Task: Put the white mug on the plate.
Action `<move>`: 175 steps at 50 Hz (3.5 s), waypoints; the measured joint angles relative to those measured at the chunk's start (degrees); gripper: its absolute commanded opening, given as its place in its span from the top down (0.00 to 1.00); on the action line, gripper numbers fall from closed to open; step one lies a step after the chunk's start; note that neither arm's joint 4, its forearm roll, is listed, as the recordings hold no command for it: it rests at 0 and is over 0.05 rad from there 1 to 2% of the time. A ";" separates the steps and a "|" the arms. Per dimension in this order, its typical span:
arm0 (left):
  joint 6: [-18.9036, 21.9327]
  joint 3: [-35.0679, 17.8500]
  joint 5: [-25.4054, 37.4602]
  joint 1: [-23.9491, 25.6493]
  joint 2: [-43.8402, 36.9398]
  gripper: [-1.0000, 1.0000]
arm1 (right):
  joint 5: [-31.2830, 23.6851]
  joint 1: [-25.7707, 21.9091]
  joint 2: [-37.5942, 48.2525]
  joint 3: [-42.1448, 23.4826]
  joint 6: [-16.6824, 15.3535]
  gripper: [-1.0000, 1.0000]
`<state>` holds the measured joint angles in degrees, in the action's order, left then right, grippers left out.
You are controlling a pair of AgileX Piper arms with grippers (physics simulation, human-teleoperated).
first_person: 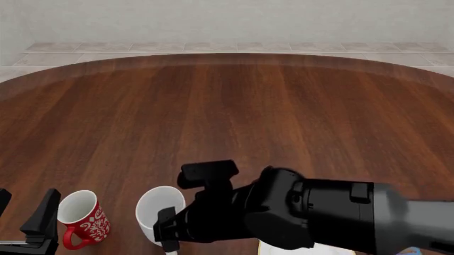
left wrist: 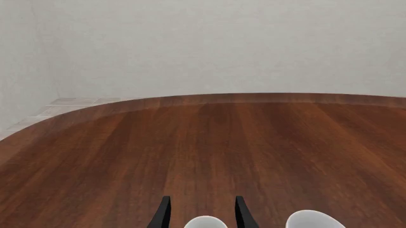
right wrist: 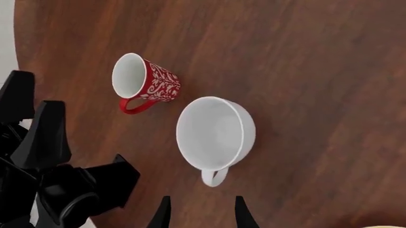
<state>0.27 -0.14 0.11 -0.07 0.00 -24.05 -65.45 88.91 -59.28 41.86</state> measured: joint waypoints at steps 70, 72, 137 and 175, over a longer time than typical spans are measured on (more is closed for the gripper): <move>0.00 0.00 0.00 0.00 0.00 0.00 | 5.70 -0.97 9.41 0.19 1.90 0.00; 0.00 0.00 0.00 0.00 0.00 0.00 | 5.85 -1.05 9.70 0.24 1.97 0.00; 0.00 0.00 0.00 0.00 0.00 0.00 | 6.12 -1.68 16.54 -3.32 1.50 1.00; 0.00 0.00 0.00 0.00 0.00 0.00 | -0.69 -0.62 11.11 -4.42 -0.68 1.00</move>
<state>0.27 -0.14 0.11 -0.07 0.00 -24.75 -66.07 100.02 -63.70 41.18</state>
